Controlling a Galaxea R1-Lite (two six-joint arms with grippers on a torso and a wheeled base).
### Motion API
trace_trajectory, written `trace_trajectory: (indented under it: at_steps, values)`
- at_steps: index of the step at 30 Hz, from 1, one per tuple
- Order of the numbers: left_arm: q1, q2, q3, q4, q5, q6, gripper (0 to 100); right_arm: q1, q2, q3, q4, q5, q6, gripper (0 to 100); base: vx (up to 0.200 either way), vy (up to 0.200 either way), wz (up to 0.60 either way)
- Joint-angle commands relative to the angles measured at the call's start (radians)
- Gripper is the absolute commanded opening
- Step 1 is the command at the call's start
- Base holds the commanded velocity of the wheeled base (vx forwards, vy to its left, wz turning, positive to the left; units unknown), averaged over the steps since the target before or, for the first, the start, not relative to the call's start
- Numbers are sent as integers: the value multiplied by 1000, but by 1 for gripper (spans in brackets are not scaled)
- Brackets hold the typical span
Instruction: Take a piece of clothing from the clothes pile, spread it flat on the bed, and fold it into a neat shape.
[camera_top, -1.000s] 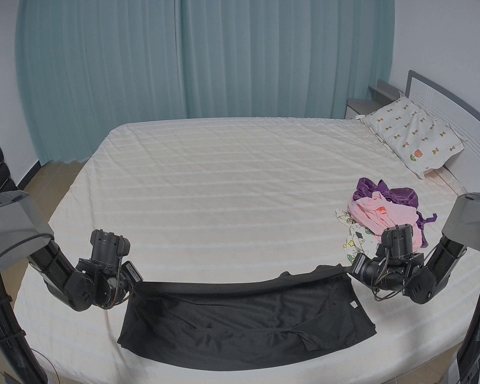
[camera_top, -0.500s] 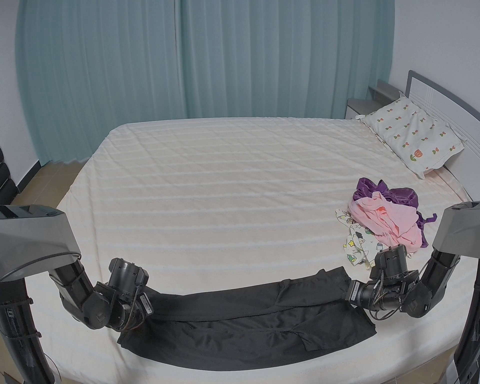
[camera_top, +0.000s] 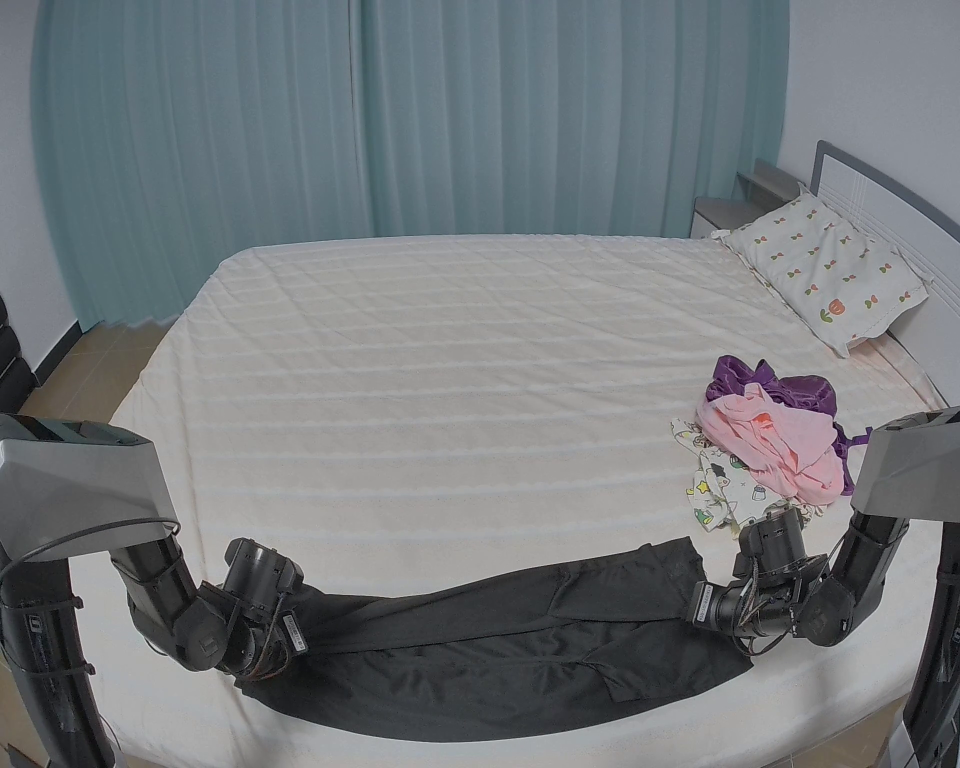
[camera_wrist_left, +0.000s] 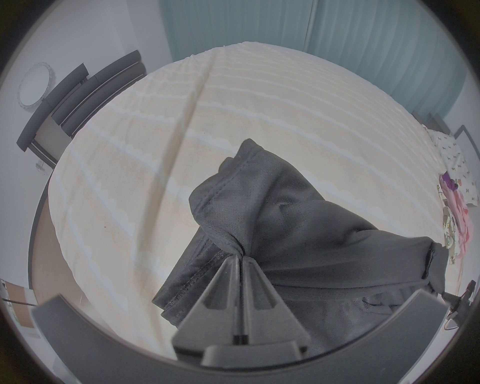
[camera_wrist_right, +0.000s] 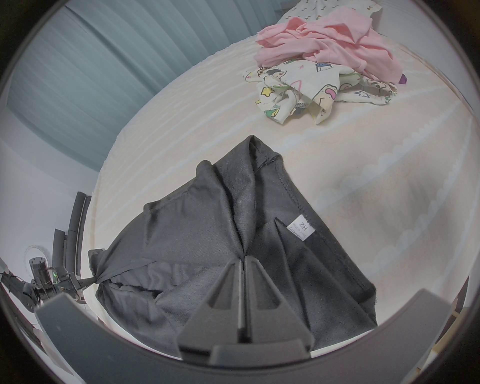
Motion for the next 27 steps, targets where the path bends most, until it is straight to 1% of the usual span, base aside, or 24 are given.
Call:
trace_trajectory:
  at_steps: [1,2,3,8,10,12,15,16,17,18,19,20,21,24,25,27]
  values:
    - [-4,21,-5,-1,0,-2,100,3,19,2,0,0,-5,0,0,0,0]
    - [-4,21,-5,-1,0,-2,100,4,19,0,0,-2,-5,0,0,0,0]
    - [-5,18,-5,-3,0,-2,100,9,24,0,-4,-2,-5,100,0,0,0]
    - [-4,-8,0,-1,0,-7,100,4,-1,3,-7,-5,-3,100,0,0,0]
    - [8,-57,6,6,-1,-12,100,-7,-36,3,-7,-5,4,100,0,0,0]
    - [30,-103,18,6,-4,-12,100,-19,-65,2,-7,-5,7,100,0,0,0]
    - [87,-216,31,14,-46,-9,100,-43,-104,-3,-7,-2,12,100,0,0,0]
    - [87,-216,31,14,-46,-9,100,-43,-104,-3,-7,-2,12,100,0,0,0]
    - [134,-273,17,48,-92,-4,100,-50,-102,-6,-8,1,14,100,0,0,0]
    - [151,-290,8,71,-110,-4,100,-51,-98,-7,-8,3,14,100,0,0,0]
    - [151,-290,8,71,-110,-4,100,-51,-98,-7,-8,3,14,100,0,0,0]
    - [171,-307,-15,98,-141,-4,100,-51,-93,-9,-8,6,15,100,0,0,0]
    - [196,-305,-52,124,-195,-7,100,-50,-82,-12,-8,6,17,100,0,0,0]
    - [196,-305,-54,124,-198,-7,100,-50,-81,-12,-8,6,17,100,0,0,0]
    - [203,-246,-86,117,-268,-2,100,-43,-69,-12,-28,6,27,100,0,0,0]
    - [203,-198,-121,115,-290,-2,100,-42,-62,-10,-39,6,35,100,0,0,0]
